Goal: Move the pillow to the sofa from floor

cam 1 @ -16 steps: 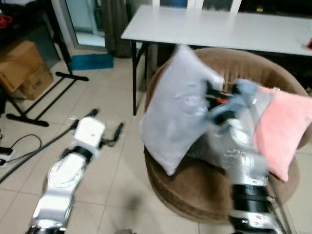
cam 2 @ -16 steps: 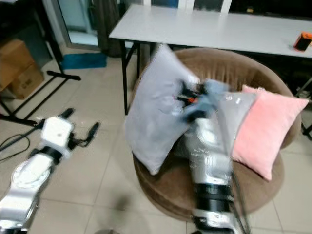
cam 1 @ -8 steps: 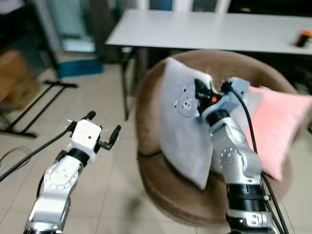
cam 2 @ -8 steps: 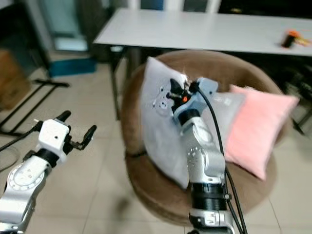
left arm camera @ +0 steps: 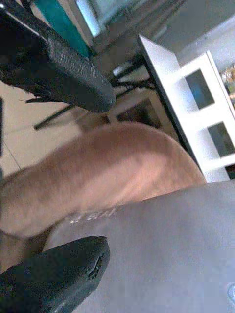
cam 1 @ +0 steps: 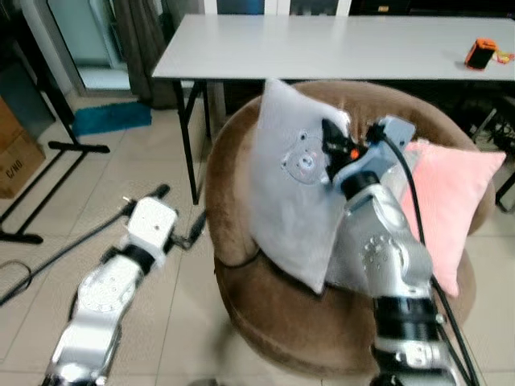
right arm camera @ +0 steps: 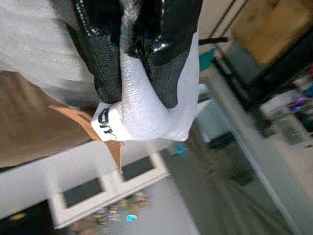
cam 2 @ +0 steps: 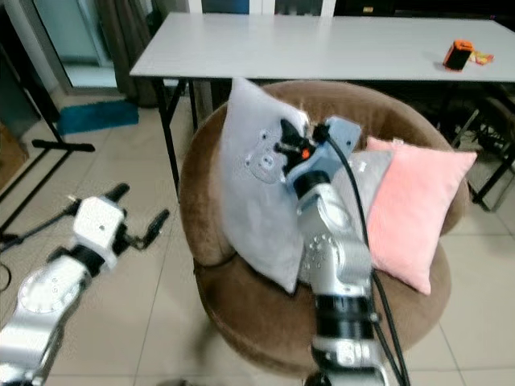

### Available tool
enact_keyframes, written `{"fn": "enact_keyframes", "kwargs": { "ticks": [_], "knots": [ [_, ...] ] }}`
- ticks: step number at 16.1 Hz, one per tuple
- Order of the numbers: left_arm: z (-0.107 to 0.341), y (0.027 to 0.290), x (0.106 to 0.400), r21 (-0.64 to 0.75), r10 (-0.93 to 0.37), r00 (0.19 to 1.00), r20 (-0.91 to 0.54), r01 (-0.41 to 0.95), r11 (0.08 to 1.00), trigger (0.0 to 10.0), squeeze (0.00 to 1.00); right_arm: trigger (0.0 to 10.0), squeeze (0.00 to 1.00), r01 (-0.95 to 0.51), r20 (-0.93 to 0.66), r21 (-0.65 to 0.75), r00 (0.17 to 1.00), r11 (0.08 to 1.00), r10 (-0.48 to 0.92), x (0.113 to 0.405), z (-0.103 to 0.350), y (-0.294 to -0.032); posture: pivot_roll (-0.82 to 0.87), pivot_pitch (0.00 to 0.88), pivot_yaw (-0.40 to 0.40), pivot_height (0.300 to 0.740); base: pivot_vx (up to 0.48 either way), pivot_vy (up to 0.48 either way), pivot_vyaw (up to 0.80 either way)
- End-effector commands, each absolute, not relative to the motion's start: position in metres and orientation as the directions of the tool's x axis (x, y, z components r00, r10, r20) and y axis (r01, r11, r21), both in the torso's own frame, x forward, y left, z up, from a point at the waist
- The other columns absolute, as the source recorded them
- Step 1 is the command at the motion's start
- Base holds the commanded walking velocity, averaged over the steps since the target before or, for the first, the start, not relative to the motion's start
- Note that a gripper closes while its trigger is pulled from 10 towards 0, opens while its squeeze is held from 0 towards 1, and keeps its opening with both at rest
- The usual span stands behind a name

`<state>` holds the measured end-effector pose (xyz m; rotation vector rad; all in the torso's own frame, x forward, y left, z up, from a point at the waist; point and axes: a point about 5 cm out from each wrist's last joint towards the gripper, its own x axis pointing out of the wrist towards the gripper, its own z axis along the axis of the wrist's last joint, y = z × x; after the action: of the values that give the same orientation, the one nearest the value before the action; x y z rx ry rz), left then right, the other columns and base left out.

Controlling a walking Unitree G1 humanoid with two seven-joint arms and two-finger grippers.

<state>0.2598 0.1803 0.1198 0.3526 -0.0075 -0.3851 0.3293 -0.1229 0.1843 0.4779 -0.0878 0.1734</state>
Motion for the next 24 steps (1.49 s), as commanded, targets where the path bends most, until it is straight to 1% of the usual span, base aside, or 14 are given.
{"fn": "enact_keyframes", "kwargs": {
  "ticks": [1, 4, 6, 7, 9, 10, 11, 13, 17, 18, 19, 20, 22, 24],
  "knots": [
    [0.121, 0.185, 0.259, 0.351, -0.364, 0.929, -0.07, 0.365, 0.863, 10.0, 0.0, 10.0, 0.0, -0.202, 0.169, 0.442, 0.976, 0.874, 0.141, 0.334, 0.2, -0.116, 0.09, 0.0, 0.011, 0.74, 0.0, 0.0, 0.0],
    [0.12, 0.184, 0.255, 0.363, -0.417, 0.903, -0.102, 0.424, 0.83, 10.0, 0.0, 10.0, 0.0, -0.146, 0.106, 0.46, 0.988, 0.876, 0.109, 0.346, 0.197, -0.105, 0.09, 0.0, 0.009, 0.74, 0.0, 0.0, 0.0],
    [0.118, 0.182, 0.251, 0.37, -0.475, 0.868, -0.144, 0.493, 0.788, 10.0, 0.0, 10.0, 0.0, -0.058, -0.001, 0.529, 0.998, 0.846, 0.069, 0.36, 0.189, -0.092, 0.1, 0.0, 0.004, 0.74, 0.0, 0.0, 0.0],
    [0.118, 0.182, 0.25, 0.37, -0.484, 0.862, -0.153, 0.504, 0.78, 10.0, 0.0, 10.0, 0.0, -0.039, -0.019, 0.536, 0.998, 0.844, 0.058, 0.362, 0.188, -0.091, 0.1, 0.0, 0.0, 0.74, 0.0, 0.0, 0.0],
    [0.112, 0.18, 0.238, 0.36, -0.534, 0.817, -0.215, 0.575, 0.735, 10.0, 0.0, 10.0, 0.0, 0.09, -0.13, 0.526, 0.991, 0.846, -0.025, 0.377, 0.178, -0.086, 0.11, 0.0, -0.008, 0.74, 0.0, 0.0, 0.0],
    [0.112, 0.18, 0.237, 0.359, -0.538, 0.814, -0.22, 0.58, 0.731, 10.0, 0.0, 10.0, 0.0, 0.105, -0.142, 0.527, 0.989, 0.843, -0.034, 0.378, 0.177, -0.086, 0.11, 0.0, -0.008, 0.74, 0.0, 0.0, 0.0],
    [0.11, 0.179, 0.231, 0.351, -0.55, 0.8, -0.241, 0.6, 0.719, 10.0, 0.0, 10.0, 0.0, 0.169, -0.216, 0.553, 0.975, 0.816, -0.056, 0.384, 0.168, -0.086, 0.12, 0.0, -0.014, 0.74, 0.0, 0.0, 0.0],
    [0.11, 0.18, 0.225, 0.347, -0.558, 0.79, -0.254, 0.613, 0.709, 10.0, 0.0, 10.0, 0.0, 0.221, -0.276, 0.562, 0.959, 0.797, -0.071, 0.389, 0.16, -0.087, 0.13, 0.0, -0.023, 0.74, 0.0, 0.0, 0.0],
    [0.111, 0.184, 0.22, 0.36, -0.54, 0.799, -0.264, 0.601, 0.714, 10.0, 0.0, 10.0, 0.0, 0.27, -0.336, 0.465, 0.935, 0.843, -0.115, 0.394, 0.144, -0.095, 0.15, 0.0, -0.046, 0.74, 0.0, 0.0, 0.0],
    [0.112, 0.185, 0.219, 0.362, -0.526, 0.811, -0.257, 0.586, 0.725, 10.0, 0.0, 10.0, 0.0, 0.246, -0.314, 0.468, 0.944, 0.849, -0.1, 0.397, 0.148, -0.098, 0.16, 0.0, -0.055, 0.74, 0.0, 0.0, 0.0],
    [0.113, 0.186, 0.217, 0.358, -0.517, 0.817, -0.255, 0.577, 0.734, 10.0, 0.0, 10.0, 0.0, 0.165, -0.246, 0.55, 0.969, 0.819, -0.03, 0.403, 0.164, -0.096, 0.15, 0.0, -0.057, 0.74, 0.0, 0.0, 0.0],
    [0.113, 0.186, 0.214, 0.354, -0.514, 0.818, -0.257, 0.574, 0.738, 10.0, 0.0, 10.0, 0.0, 0.142, -0.22, 0.572, 0.975, 0.808, -0.015, 0.406, 0.173, -0.097, 0.15, 0.0, -0.059, 0.74, 0.0, 0.0, 0.0],
    [0.113, 0.186, 0.21, 0.349, -0.511, 0.819, -0.26, 0.573, 0.742, 10.0, 0.0, 10.0, 0.0, 0.152, -0.228, 0.497, 0.973, 0.854, -0.041, 0.411, 0.186, -0.101, 0.15, 0.0, -0.061, 0.74, 0.0, 0.0, 0.0],
    [0.113, 0.185, 0.21, 0.345, -0.516, 0.816, -0.261, 0.579, 0.739, 10.0, 0.0, 10.0, 0.0, 0.114, -0.225, 0.534, 0.974, 0.838, 0.011, 0.415, 0.208, -0.1, 0.14, 0.0, -0.056, 0.74, 0.0, 0.0, 0.0]
  ]
}}
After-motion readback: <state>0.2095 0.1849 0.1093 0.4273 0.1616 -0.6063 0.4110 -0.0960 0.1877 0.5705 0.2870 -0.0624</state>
